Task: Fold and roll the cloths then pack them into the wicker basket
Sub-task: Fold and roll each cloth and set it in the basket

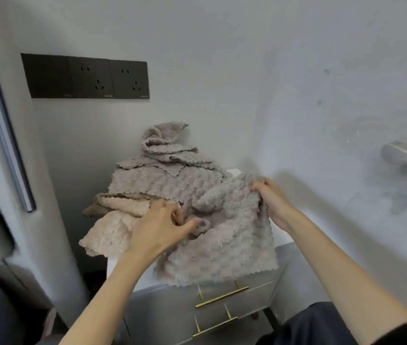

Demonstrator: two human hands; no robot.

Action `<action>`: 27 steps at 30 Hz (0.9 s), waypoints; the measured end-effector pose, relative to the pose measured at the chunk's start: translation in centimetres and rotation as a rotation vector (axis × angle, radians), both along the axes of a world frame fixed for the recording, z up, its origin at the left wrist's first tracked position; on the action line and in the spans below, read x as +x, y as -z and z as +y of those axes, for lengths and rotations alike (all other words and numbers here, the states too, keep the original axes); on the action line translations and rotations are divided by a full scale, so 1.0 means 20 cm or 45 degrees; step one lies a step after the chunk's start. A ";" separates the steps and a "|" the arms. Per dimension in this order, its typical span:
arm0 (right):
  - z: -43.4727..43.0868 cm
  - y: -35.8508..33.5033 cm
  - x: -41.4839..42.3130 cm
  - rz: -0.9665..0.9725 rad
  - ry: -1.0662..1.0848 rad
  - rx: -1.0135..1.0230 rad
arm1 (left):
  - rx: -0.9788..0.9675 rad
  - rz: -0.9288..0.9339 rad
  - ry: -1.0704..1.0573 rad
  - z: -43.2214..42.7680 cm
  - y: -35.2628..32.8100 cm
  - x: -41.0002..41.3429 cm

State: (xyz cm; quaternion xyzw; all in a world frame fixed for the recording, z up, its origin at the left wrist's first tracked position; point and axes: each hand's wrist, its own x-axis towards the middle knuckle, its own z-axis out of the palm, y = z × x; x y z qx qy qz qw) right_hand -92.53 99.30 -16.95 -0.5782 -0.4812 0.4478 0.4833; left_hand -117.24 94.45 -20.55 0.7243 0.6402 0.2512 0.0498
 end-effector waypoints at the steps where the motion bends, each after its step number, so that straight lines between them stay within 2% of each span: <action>1: 0.00 0.05 0.03 -0.055 0.013 -0.026 | -0.036 0.056 0.042 0.00 0.03 0.05; 4: -0.01 0.16 0.11 -0.247 0.066 -0.066 | -0.202 0.336 0.143 0.02 0.13 0.15; 6: -0.02 0.22 0.16 -0.329 0.085 -0.092 | -0.220 0.359 0.114 0.04 0.16 0.19; 12: -0.07 0.27 0.23 -0.585 -0.133 -0.350 | -0.221 0.142 0.082 0.11 0.12 0.13; 15: -0.08 0.27 0.26 -0.597 -0.131 -0.388 | -0.304 -0.203 0.157 0.12 0.09 0.09; 18: -0.08 0.26 0.30 -0.359 -0.026 -0.314 | -0.365 -0.659 0.162 0.12 0.02 0.03; 22: -0.08 0.23 0.35 0.165 0.091 -0.154 | -0.247 -1.174 -0.007 0.11 -0.04 -0.06; 24: -0.08 0.21 0.35 0.323 0.023 -0.187 | -0.200 -1.279 -0.045 0.12 -0.06 -0.07; 27: -0.10 0.21 0.34 0.393 -0.188 -0.265 | -0.178 -1.252 -0.102 0.11 -0.04 -0.08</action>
